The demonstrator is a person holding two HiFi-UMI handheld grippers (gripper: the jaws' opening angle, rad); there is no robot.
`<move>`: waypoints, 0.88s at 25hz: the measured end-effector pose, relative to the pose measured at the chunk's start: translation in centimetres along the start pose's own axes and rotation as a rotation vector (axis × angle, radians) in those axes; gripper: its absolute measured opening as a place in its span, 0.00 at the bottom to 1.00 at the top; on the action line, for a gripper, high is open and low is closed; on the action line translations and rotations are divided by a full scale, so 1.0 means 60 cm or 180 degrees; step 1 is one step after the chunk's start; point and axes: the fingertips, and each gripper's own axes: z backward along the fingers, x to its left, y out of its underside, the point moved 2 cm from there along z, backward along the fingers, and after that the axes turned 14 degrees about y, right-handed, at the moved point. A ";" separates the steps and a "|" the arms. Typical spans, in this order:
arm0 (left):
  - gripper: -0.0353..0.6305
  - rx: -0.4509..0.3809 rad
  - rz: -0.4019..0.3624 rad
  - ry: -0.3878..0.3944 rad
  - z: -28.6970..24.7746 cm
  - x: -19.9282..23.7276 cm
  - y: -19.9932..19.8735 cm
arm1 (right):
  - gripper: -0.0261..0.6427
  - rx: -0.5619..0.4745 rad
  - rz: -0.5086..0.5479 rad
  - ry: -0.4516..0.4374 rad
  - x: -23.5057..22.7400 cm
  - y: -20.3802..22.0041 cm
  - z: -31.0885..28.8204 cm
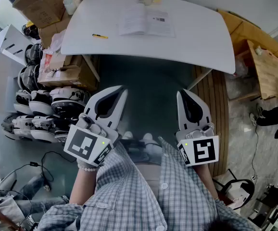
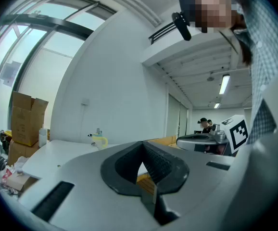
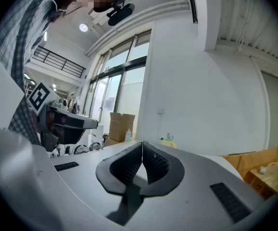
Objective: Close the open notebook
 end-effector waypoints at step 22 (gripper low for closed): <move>0.06 -0.0003 -0.0016 0.0076 0.012 0.011 -0.004 | 0.07 0.0013 -0.0081 0.0096 0.016 -0.004 0.004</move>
